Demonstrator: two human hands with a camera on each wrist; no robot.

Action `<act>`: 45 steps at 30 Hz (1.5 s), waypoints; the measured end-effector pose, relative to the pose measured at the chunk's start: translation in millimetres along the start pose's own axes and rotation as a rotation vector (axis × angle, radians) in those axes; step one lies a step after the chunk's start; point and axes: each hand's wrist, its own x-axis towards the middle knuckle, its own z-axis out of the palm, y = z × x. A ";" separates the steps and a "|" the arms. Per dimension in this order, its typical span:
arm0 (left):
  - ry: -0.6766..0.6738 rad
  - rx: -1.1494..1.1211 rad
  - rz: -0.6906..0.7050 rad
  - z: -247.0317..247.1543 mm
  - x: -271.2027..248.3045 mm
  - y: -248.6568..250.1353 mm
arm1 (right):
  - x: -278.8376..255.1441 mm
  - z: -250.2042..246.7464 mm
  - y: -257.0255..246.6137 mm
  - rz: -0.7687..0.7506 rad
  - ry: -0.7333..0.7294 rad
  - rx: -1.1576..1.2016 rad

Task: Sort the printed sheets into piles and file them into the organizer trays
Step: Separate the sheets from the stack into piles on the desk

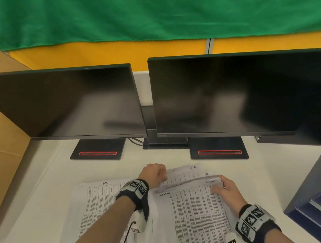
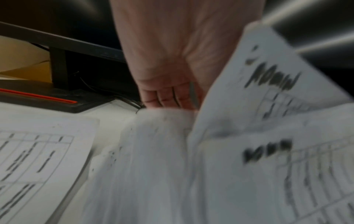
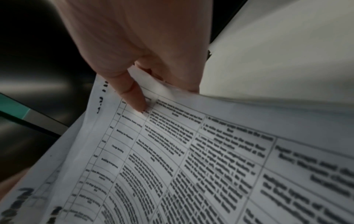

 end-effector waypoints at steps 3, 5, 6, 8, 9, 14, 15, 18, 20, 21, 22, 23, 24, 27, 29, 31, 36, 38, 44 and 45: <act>-0.028 -0.118 0.111 0.3 -1.8 4.2 | -0.6 3.9 -0.2 0.016 0.087 0.061; -0.099 -0.172 0.182 3.3 -7.1 5.6 | -2.1 4.0 -1.0 0.053 0.114 0.160; -0.140 -0.190 0.209 4.9 -10.7 6.8 | -2.3 3.1 -0.9 0.057 0.102 0.163; -0.190 -0.236 0.215 6.6 -14.5 8.4 | -0.3 1.3 2.4 0.043 0.048 0.067; -0.174 -0.250 0.198 7.2 -14.6 8.3 | 0.3 0.5 3.7 0.030 0.034 0.000; 0.158 -0.044 -0.076 10.0 -5.0 -1.6 | 2.0 0.0 9.2 -0.040 0.065 -0.102; 0.168 0.052 -0.113 10.7 -3.9 -4.1 | 3.3 -0.4 12.0 -0.048 0.076 -0.127; 0.143 0.266 -0.134 9.8 -6.6 -5.6 | 4.4 -0.4 16.6 -0.054 0.102 -0.190; 0.151 0.382 -0.092 9.6 -6.9 -4.3 | 5.3 -1.8 18.1 -0.066 0.106 -0.182; 0.163 0.430 -0.059 9.6 -6.5 -3.4 | 6.0 -2.4 17.9 -0.067 0.096 -0.168; 0.174 0.458 -0.020 9.6 -6.0 -2.6 | 5.6 -2.9 16.7 -0.061 0.081 -0.150; 0.178 0.462 0.019 10.0 -5.0 -2.2 | 4.9 -3.4 15.0 -0.056 0.062 -0.125; 0.175 0.458 0.055 10.2 -3.7 -2.1 | 3.9 -4.4 12.9 -0.056 0.047 -0.104; 0.170 0.472 0.127 7.0 -1.6 1.0 | 3.6 -8.2 7.6 -0.070 0.023 -0.083; 0.170 0.530 0.155 4.6 -1.5 4.9 | 4.7 -9.7 5.8 -0.064 0.023 -0.081; 0.190 0.569 0.189 4.0 -2.5 7.8 | 5.9 -10.5 4.9 -0.051 0.030 -0.075; 0.301 0.357 0.322 4.8 -11.8 13.8 | 1.3 -9.8 1.8 -0.023 0.039 -0.035; 0.320 0.253 0.339 -2.2 -19.9 23.9 | 0.3 -8.3 -1.2 -0.007 0.048 -0.017; 0.575 -0.084 0.310 -62.9 -32.2 42.3 | -1.4 -11.3 -6.8 0.035 0.051 -0.032; 0.646 -0.129 0.315 -82.2 -33.9 38.8 | -2.4 -12.3 -7.9 0.027 0.044 -0.029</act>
